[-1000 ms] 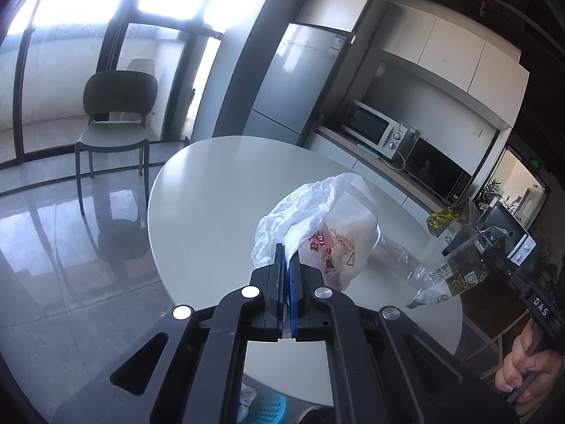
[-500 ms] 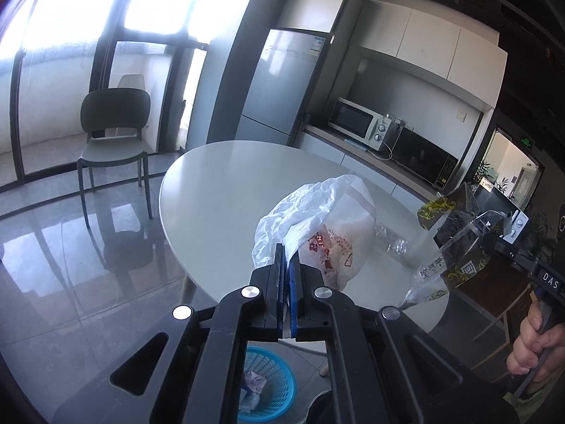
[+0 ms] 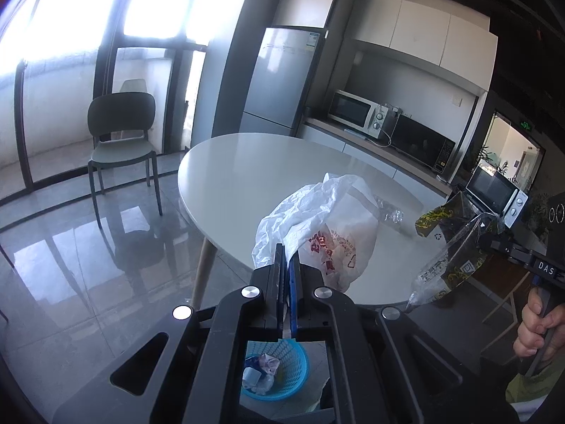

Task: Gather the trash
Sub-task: 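Carry both bags down over the blue wastebasket with both tools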

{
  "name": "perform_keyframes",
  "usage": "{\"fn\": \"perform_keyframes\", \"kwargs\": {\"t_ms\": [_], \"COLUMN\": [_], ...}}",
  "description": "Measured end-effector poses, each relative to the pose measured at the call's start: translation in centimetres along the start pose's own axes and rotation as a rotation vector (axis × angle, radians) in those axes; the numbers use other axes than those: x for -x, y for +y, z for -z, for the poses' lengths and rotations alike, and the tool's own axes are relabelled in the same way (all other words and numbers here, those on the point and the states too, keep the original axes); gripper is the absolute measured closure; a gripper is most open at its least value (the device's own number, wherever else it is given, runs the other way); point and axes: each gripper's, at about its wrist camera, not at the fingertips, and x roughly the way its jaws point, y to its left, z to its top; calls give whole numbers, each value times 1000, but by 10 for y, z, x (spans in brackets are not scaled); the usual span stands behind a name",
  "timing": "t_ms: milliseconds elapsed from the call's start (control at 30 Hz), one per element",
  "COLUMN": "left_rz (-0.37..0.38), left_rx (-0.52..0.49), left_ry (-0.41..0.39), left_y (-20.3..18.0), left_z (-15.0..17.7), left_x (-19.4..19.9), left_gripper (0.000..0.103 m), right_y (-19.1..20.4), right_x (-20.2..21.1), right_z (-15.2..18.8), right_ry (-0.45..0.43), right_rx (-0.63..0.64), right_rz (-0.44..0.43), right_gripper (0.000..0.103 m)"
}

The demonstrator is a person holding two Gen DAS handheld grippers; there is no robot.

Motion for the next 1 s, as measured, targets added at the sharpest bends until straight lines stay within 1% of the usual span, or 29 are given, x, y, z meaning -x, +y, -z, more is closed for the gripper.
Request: {"fn": "perform_keyframes", "kwargs": {"t_ms": [100,233,333,467,567,700,1000], "left_rz": [-15,-9,-12,-28,-42,-41,-57], "left_rx": [-24,-51,-57,-67,-73,-73,-33], "left_ry": [5,31,70,146,195,254,369], "left_y": [-3,-6,-4,2,3,6,19], "left_z": [4,16,31,54,72,92,125], "left_x": [6,14,16,9,0,-16,-65], "left_gripper": [102,102,102,102,102,102,102], "right_y": [4,6,7,8,4,-3,-24], "right_x": [7,12,13,7,-7,-27,-74], "right_z": [8,24,36,55,69,83,119], "right_ry": [4,35,68,111,147,194,299], "right_rx": [0,-6,-9,-15,-14,-39,-45], "right_rz": [-13,-45,-67,-87,-68,-80,5], "right_gripper": [99,99,99,99,99,99,99]}}
